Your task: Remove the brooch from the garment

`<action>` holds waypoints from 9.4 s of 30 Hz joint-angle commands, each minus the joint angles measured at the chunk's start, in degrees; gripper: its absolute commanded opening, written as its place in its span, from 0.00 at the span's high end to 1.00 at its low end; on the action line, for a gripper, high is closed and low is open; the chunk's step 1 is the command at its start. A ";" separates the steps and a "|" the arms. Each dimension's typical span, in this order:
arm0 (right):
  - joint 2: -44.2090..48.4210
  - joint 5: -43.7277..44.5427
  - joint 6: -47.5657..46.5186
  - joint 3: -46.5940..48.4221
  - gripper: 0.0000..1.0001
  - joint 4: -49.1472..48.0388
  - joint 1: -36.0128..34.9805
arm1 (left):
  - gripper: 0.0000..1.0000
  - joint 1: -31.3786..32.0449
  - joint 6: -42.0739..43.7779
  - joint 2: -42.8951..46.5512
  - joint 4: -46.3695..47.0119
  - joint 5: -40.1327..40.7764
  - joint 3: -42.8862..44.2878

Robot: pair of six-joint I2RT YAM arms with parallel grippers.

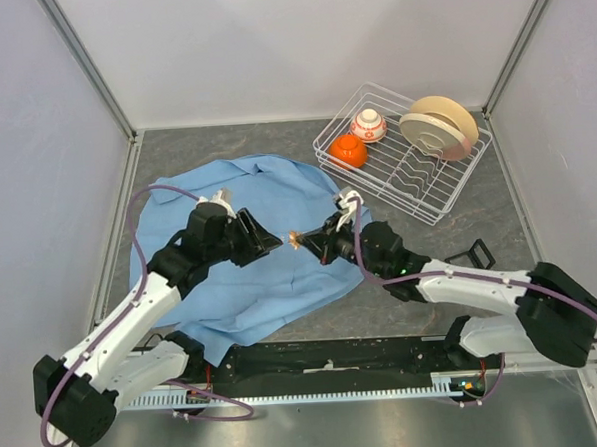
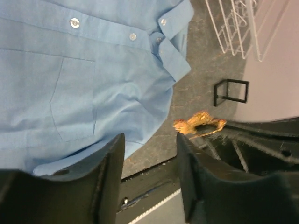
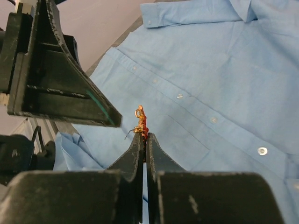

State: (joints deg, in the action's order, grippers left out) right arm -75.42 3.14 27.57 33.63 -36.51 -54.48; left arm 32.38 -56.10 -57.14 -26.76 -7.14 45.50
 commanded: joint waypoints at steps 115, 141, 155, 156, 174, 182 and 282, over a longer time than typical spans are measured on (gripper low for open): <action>13.28 -49.02 14.26 2.59 0.58 6.63 12.99 | 0.98 -3.73 3.10 0.28 45.84 -52.72 -10.43; 11.70 -45.24 14.26 1.09 0.81 4.70 11.15 | 0.98 -3.55 -7.27 -0.33 50.84 -47.62 -13.76; 10.73 -41.91 14.01 0.74 0.76 4.08 9.39 | 0.98 -3.47 -9.99 -0.34 53.65 -47.18 -14.64; 10.82 -41.46 13.39 0.83 0.76 5.21 9.30 | 0.98 -3.47 -10.26 -0.51 53.75 -47.27 -14.73; 11.52 -29.42 13.38 -0.84 0.81 2.42 4.03 | 0.98 -3.03 -14.65 0.81 55.94 -42.96 -17.37; 11.96 -27.22 16.46 -2.34 0.74 -2.08 3.76 | 0.98 -3.03 -14.83 0.72 56.56 -42.96 -17.90; 4.67 -6.30 63.04 24.29 0.56 38.27 1.48 | 0.98 -0.74 85.27 28.23 28.52 -22.75 -12.01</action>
State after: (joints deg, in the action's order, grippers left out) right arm -70.81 -3.16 88.36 57.14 4.73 -52.29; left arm 31.31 24.16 -29.67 -2.76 -32.05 34.13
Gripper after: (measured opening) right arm 0.447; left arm 0.044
